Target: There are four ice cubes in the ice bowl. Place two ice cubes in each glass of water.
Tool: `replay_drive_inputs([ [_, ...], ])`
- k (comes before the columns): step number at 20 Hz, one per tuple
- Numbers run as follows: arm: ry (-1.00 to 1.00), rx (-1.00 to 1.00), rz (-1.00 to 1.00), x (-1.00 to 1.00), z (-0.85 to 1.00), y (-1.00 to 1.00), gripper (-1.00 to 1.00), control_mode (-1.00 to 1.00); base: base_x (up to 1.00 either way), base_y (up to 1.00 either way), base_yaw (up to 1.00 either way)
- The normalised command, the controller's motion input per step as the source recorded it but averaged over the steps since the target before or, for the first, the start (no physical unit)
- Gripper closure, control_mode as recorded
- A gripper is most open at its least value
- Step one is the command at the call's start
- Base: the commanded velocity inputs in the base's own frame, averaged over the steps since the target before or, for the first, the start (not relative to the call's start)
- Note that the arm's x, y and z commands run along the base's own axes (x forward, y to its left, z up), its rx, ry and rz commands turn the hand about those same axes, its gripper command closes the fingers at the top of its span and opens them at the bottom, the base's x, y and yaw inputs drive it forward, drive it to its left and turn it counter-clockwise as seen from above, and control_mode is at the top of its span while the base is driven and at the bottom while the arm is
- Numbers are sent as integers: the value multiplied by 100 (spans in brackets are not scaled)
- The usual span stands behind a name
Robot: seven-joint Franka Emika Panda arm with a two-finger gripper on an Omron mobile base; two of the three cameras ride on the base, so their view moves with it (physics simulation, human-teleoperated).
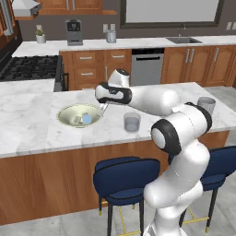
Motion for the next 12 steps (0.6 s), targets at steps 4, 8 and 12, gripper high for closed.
replay_drive_inputs([
  [4, 28, 0, 0, 61, -27, 23, -100, -100, 0, 0, 0],
  [8, 25, 0, 0, 48, -31, 10, -100, -100, 0, 0, 0],
  [12, 6, 0, 0, 26, -35, 3, -100, -100, 0, 0, 0],
])
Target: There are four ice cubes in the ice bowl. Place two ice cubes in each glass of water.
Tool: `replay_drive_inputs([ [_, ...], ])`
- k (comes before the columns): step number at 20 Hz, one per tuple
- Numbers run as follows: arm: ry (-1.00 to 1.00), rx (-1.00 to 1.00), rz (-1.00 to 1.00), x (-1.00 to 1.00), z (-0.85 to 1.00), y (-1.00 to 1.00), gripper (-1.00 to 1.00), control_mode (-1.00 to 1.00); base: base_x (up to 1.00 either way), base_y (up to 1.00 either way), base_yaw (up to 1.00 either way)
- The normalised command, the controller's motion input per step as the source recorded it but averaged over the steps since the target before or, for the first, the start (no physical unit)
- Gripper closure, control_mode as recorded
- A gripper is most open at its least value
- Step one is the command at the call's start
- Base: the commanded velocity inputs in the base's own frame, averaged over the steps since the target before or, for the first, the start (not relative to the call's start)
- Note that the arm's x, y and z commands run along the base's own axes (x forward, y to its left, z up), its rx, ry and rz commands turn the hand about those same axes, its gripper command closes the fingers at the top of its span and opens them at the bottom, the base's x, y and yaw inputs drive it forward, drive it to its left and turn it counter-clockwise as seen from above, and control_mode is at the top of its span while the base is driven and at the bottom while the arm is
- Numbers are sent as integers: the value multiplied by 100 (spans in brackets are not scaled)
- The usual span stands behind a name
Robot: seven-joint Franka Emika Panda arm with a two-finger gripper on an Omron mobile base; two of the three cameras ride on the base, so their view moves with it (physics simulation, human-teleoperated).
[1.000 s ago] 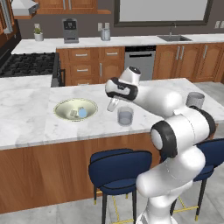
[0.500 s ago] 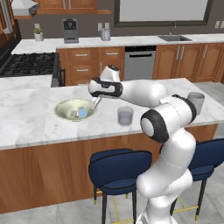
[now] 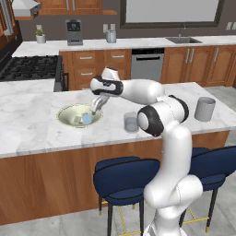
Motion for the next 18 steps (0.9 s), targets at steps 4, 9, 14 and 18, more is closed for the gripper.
replay_drive_inputs([
  [4, 0, 0, 1, 26, -56, 9, -100, -100, 0, 0, 0],
  [9, 0, 0, 3, 13, -57, 8, -100, -100, 0, 0, 0],
  [14, 0, 0, 2, 17, -33, 6, -100, -100, 0, 0, 0],
  [18, 0, 0, 0, 41, -18, 5, -100, -100, 0, 0, 0],
])
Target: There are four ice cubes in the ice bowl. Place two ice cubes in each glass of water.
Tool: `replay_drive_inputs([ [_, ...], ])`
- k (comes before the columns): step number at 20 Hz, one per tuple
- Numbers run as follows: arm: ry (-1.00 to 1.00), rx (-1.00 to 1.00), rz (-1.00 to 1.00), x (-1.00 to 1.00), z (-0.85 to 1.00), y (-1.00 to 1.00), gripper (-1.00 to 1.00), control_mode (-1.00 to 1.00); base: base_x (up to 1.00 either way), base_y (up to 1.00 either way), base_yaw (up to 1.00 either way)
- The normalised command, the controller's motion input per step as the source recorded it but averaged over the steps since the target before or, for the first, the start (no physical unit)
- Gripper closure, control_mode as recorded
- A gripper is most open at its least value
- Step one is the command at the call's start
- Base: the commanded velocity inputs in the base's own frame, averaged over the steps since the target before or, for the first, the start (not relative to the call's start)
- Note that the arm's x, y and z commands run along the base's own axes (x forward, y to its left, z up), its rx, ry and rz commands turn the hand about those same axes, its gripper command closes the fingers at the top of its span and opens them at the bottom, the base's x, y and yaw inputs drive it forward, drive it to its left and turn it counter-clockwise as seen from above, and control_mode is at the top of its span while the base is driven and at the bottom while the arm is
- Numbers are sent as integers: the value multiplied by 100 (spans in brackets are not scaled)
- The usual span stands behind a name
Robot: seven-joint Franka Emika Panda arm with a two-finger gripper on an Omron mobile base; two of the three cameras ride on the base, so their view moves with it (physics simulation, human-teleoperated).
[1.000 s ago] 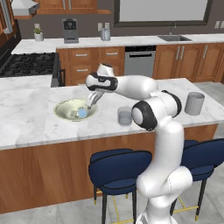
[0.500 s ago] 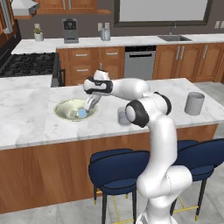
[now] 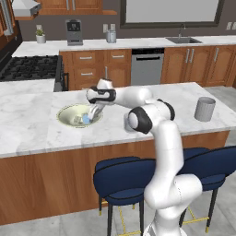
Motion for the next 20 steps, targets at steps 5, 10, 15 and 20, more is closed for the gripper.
replay_drive_inputs([
  [5, 0, 0, 0, 51, -20, 18, -100, -100, 0, 0, 0],
  [10, 0, 0, 0, 47, -17, 30, -100, -100, 0, 0, 0],
  [15, 0, 0, 0, 46, -20, 5, -100, -100, 0, 0, 0],
  [20, 0, 0, 0, 27, -21, 0, -100, -100, 0, 0, 0],
])
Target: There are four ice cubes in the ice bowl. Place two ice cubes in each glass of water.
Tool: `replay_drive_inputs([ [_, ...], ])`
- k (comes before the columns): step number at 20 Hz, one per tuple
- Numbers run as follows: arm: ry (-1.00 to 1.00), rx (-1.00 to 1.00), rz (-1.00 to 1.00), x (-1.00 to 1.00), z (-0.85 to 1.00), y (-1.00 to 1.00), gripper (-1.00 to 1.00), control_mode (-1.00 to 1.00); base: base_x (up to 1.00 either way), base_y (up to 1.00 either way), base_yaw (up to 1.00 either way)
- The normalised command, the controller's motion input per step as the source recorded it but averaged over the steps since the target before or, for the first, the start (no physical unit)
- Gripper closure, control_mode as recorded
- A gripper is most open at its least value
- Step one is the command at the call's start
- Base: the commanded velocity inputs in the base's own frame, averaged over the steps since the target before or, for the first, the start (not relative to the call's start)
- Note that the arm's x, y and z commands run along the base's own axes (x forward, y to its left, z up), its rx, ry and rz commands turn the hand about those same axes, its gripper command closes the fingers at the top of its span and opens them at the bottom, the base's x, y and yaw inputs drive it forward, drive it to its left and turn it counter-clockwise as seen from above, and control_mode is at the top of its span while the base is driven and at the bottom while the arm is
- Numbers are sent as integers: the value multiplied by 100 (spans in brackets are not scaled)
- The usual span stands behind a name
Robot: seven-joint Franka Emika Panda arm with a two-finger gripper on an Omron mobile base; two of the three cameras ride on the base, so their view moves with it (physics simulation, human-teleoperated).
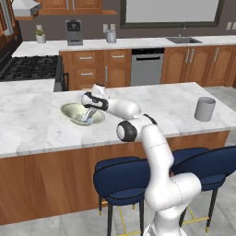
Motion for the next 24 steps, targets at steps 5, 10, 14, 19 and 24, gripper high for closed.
replay_drive_inputs([
  [5, 0, 0, 0, -7, -2, 25, 100, -100, 0, 0, 0],
  [10, 0, 0, -9, -56, 0, -13, 100, -100, 0, 0, 0],
  [14, 0, 0, -29, -77, -7, -73, 100, -100, 0, 0, 0],
  [19, -23, 1, -26, -95, -2, -96, 100, -100, 0, 0, 0],
  [24, -37, 0, -17, -100, 48, -83, 100, -100, 0, 0, 0],
])
